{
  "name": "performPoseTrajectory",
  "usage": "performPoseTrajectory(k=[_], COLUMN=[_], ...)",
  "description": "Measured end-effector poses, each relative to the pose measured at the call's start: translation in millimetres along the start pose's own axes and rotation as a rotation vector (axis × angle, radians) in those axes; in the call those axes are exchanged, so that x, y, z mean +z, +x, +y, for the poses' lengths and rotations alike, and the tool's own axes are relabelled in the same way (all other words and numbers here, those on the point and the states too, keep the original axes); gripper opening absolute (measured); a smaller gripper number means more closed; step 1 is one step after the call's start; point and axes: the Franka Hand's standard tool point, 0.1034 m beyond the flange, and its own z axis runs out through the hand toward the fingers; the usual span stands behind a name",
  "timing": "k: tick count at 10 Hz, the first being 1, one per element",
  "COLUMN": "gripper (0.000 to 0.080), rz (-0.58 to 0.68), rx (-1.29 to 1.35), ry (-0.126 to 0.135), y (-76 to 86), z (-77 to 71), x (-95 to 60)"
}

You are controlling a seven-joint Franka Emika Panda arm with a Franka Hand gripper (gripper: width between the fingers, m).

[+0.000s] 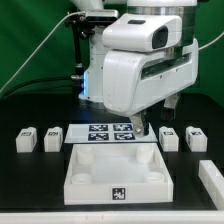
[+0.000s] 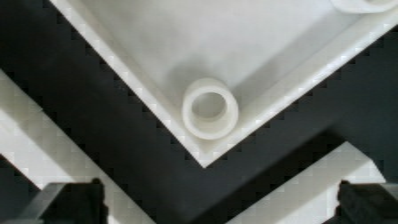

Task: Assemble one leg

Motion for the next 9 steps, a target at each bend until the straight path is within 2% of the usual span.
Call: performPoseTrajectory(k=[9], gripper=[0.065], rz=[-0.002], rx=[-0.072], ry=[0.002], y=[-2.1], z=[-1.2], x=[2.2])
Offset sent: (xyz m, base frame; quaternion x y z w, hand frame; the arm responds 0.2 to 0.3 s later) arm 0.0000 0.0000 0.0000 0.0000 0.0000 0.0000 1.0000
